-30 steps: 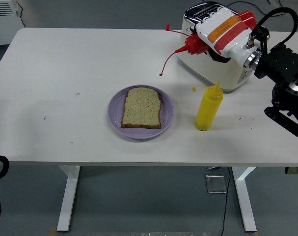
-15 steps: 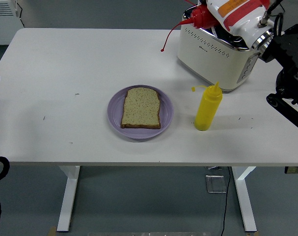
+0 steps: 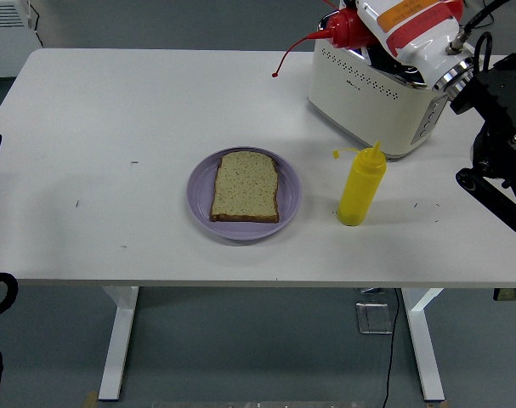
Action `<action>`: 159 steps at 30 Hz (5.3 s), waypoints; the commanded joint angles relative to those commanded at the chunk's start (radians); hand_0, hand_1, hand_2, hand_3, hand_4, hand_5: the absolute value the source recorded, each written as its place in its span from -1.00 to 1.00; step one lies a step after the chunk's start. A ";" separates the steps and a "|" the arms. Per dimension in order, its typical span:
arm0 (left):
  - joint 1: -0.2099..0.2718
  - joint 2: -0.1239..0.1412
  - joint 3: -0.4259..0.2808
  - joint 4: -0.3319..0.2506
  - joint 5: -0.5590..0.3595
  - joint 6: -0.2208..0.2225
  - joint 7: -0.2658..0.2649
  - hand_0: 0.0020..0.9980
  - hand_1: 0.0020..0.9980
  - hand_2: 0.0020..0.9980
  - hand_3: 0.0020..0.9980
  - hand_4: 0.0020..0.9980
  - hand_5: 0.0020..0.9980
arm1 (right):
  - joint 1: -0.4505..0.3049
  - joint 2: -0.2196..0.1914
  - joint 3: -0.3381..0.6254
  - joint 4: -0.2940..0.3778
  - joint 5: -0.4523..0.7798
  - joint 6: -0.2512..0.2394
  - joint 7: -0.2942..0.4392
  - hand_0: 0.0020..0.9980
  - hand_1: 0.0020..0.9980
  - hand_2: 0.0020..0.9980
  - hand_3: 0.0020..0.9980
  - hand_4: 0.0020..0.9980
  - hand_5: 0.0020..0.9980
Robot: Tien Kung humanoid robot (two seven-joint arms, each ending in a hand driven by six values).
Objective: Pick up the cup,pour liquid into bread,place the cup on the desk
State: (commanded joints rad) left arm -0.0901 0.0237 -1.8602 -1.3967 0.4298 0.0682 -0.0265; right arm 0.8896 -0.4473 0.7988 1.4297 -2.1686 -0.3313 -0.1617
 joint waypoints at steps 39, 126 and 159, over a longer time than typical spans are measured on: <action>-0.009 -0.005 -0.003 0.000 -0.003 0.003 0.000 0.57 0.47 0.48 0.39 0.03 1.00 | -0.557 0.096 0.367 -0.055 1.480 -0.255 0.534 -0.53 -0.43 -0.26 -0.06 -0.30 -0.73; -0.008 -0.006 0.000 0.000 -0.002 0.003 0.000 0.57 0.47 0.48 0.39 0.02 1.00 | -0.580 0.170 0.083 -0.299 1.421 -0.245 0.721 0.51 0.35 0.38 0.65 0.47 -0.46; 0.002 -0.002 0.014 -0.003 -0.001 0.004 -0.001 0.57 0.47 0.48 0.39 0.02 1.00 | -0.818 0.153 0.302 -0.122 1.313 -0.175 0.672 0.93 0.79 1.00 1.00 0.62 -0.50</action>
State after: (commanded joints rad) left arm -0.0880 0.0219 -1.8459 -1.3992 0.4285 0.0719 -0.0277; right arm 0.0714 -0.2941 1.1003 1.3082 -0.8555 -0.5060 0.5101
